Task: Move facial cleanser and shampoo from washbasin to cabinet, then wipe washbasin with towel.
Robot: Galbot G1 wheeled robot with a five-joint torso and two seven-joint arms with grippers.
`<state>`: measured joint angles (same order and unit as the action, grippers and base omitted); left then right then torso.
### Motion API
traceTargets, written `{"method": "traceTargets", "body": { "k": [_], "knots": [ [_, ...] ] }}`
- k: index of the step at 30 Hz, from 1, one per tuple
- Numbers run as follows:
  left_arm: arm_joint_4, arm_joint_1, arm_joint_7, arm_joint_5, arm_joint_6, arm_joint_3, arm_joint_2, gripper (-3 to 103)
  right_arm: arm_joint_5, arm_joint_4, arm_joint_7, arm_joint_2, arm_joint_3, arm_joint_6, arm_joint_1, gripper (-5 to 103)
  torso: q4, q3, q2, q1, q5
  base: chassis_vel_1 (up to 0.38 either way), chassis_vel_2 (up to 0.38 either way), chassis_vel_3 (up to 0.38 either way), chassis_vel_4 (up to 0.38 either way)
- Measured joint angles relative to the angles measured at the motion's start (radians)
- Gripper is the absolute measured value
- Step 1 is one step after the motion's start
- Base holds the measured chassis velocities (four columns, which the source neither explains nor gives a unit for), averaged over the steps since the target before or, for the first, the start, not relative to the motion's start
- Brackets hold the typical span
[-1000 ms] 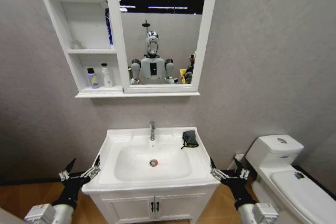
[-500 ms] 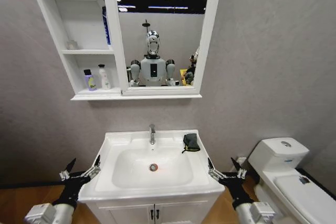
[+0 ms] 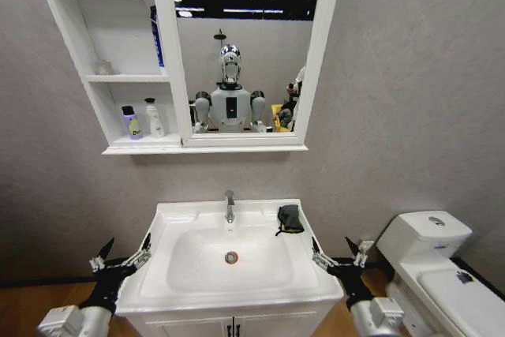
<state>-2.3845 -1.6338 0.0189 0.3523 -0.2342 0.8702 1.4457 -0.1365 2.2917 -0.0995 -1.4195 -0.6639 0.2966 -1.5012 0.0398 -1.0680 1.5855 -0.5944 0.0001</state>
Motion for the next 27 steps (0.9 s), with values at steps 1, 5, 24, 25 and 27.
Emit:
{"method": "traceTargets", "body": {
  "k": [1, 5, 24, 25, 27],
  "knots": [
    [0.000, 0.000, 0.000, 0.000, 0.000, 0.000, 0.000, 100, -0.017, -0.013, -0.018, 0.013, -0.005, 0.033, 0.030, 100, -0.0004, 0.000, 0.000, 0.000, -0.0001, 0.000, 0.000, 0.000, 0.000],
    [0.000, 0.000, 0.000, 0.000, 0.000, 0.000, 0.000, 100, -0.105, -0.083, -0.067, 0.065, 0.004, 0.109, 0.126, 100, 0.0006, 0.000, 0.000, 0.000, 0.0000, 0.000, 0.000, 0.000, 0.000],
    [0.000, 0.000, 0.000, 0.000, 0.000, 0.000, 0.000, 100, -0.303, -0.794, -0.070, 0.162, 0.291, 0.156, 0.732, 100, 0.0001, 0.000, 0.000, 0.000, 0.0002, 0.000, 0.000, 0.000, 0.000],
    [0.000, 0.000, 0.000, 0.000, 0.000, 0.000, 0.000, 100, -0.311, -0.814, -0.075, 0.160, 0.302, 0.160, 0.753, 100, 0.0001, 0.000, 0.000, 0.000, 0.0002, 0.000, 0.000, 0.000, 0.000],
    [0.000, 0.000, 0.000, 0.000, 0.000, 0.000, 0.000, 100, -0.329, -0.862, -0.102, 0.151, 0.325, 0.186, 0.805, 100, -0.0001, 0.000, 0.000, 0.000, -0.0003, 0.000, 0.000, 0.000, 0.000]
  ]
}}
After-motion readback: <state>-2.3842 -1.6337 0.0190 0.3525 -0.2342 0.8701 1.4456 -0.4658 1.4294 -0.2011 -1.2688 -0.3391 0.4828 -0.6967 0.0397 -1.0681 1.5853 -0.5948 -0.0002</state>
